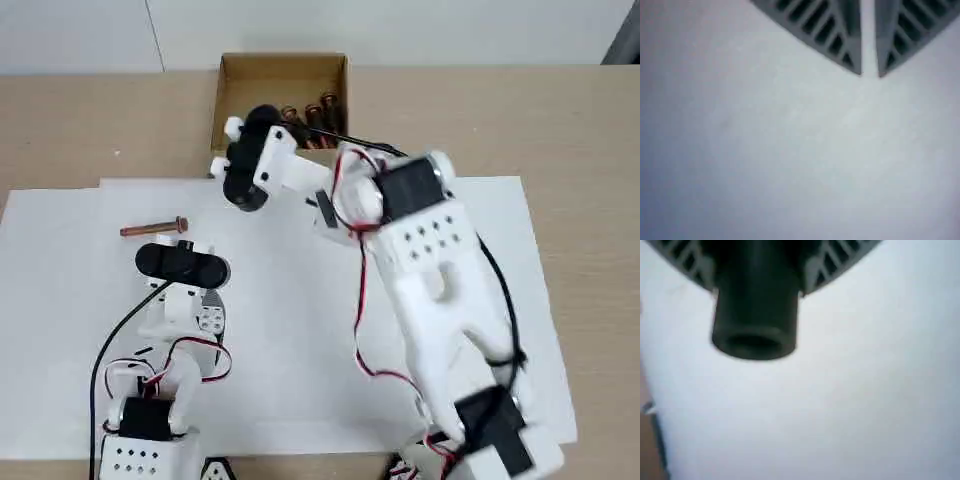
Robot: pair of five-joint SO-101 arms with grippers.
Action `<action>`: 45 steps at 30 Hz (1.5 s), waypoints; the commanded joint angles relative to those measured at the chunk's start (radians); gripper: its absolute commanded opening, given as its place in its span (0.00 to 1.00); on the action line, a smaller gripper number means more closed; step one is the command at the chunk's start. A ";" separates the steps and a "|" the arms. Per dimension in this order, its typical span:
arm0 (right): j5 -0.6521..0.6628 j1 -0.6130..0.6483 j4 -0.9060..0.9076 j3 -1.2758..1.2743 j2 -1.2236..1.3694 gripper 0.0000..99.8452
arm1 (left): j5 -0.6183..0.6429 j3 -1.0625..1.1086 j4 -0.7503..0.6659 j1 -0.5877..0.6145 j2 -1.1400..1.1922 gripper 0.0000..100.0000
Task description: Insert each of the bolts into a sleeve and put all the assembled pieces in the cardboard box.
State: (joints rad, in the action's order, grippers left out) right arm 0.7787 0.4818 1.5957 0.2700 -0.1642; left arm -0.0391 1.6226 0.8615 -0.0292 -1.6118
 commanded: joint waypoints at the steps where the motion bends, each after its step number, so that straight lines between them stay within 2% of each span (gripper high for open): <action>1: -0.107 -0.012 0.061 0.049 -0.117 0.00 | -0.006 -0.005 -0.002 -0.002 -0.008 0.01; 5: -0.204 -0.094 0.065 0.029 -0.193 0.00 | -0.012 -0.010 0.005 0.006 -0.005 0.01; 9: -0.282 -0.183 0.071 -0.104 -0.303 0.00 | -0.012 -0.091 0.049 0.094 0.000 0.01; 15: -0.305 -0.245 0.064 -0.373 -0.530 0.00 | -0.075 -0.320 0.196 0.135 0.005 0.01; 17: -0.361 -0.246 0.061 -0.457 -0.596 0.00 | -0.086 -0.394 0.245 0.135 0.035 0.01; 23: -0.450 -0.254 0.025 -0.660 -0.782 0.00 | -0.087 -0.705 0.359 0.138 0.307 0.01; 28: -0.494 -0.326 0.018 -0.778 -0.909 0.00 | -0.098 -1.043 0.431 0.138 0.612 0.01; 32: -0.496 -0.369 0.013 -0.864 -1.007 0.00 | -0.209 -1.291 0.523 0.141 0.859 0.01; 36: -0.497 -0.381 -0.002 -0.939 -1.104 0.00 | -0.256 -1.465 0.565 0.161 1.068 0.01; 40: -0.497 -0.380 -0.016 -0.985 -1.178 0.00 | -0.353 -1.555 0.582 0.170 1.208 0.01; 45: -0.496 -0.381 -0.031 -1.019 -1.233 0.00 | -0.545 -1.570 0.578 0.193 1.289 0.01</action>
State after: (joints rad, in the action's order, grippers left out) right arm 0.2923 0.1059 1.5957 -0.7472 -1.3779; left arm -0.5010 0.0974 1.4369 0.1473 -0.3491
